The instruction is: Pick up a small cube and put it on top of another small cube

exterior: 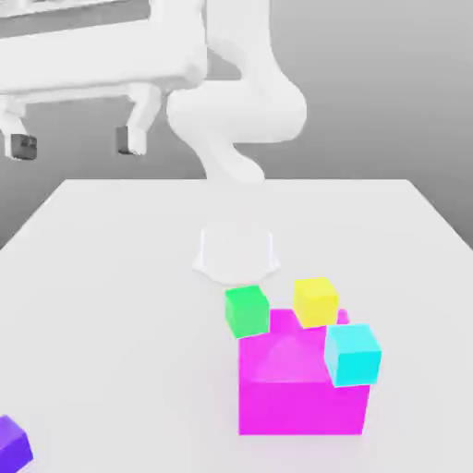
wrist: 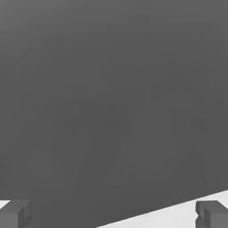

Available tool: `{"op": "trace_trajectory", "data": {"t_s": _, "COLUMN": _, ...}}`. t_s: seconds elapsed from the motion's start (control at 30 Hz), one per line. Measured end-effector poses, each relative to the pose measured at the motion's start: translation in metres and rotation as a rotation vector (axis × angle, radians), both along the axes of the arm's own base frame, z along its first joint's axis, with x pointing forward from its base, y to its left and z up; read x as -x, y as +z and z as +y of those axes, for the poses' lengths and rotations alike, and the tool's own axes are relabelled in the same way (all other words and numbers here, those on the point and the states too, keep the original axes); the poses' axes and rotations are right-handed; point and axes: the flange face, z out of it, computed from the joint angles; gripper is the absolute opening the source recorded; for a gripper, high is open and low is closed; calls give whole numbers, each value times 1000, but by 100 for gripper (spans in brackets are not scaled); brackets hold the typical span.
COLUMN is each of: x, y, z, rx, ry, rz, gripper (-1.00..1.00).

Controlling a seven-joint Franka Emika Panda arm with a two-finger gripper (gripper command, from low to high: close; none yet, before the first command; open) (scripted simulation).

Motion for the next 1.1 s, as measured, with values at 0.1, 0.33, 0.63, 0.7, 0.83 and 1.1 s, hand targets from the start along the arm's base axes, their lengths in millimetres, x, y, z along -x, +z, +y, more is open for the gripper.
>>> {"op": "trace_trajectory", "data": {"t_s": 0.1, "x": -7, "y": -50, "z": -32, "rx": -20, "ry": -63, "rz": 69, "gripper": 0}}
{"op": "trace_trajectory", "data": {"t_s": 0.33, "x": -4, "y": -169, "z": -93, "rx": -51, "ry": -191, "rz": 230, "gripper": 0}}
{"op": "trace_trajectory", "data": {"t_s": 0.63, "x": 29, "y": -318, "z": -147, "rx": -61, "ry": -313, "rz": 381, "gripper": 0}}
{"op": "trace_trajectory", "data": {"t_s": 0.7, "x": 30, "y": -343, "z": -147, "rx": -62, "ry": -315, "rz": 383, "gripper": -100}}
{"op": "trace_trajectory", "data": {"t_s": 0.83, "x": 30, "y": -343, "z": -147, "rx": -62, "ry": -315, "rz": 383, "gripper": -100}}
{"op": "trace_trajectory", "data": {"t_s": 1.1, "x": 27, "y": -279, "z": -133, "rx": -67, "ry": -282, "rz": 382, "gripper": -100}}
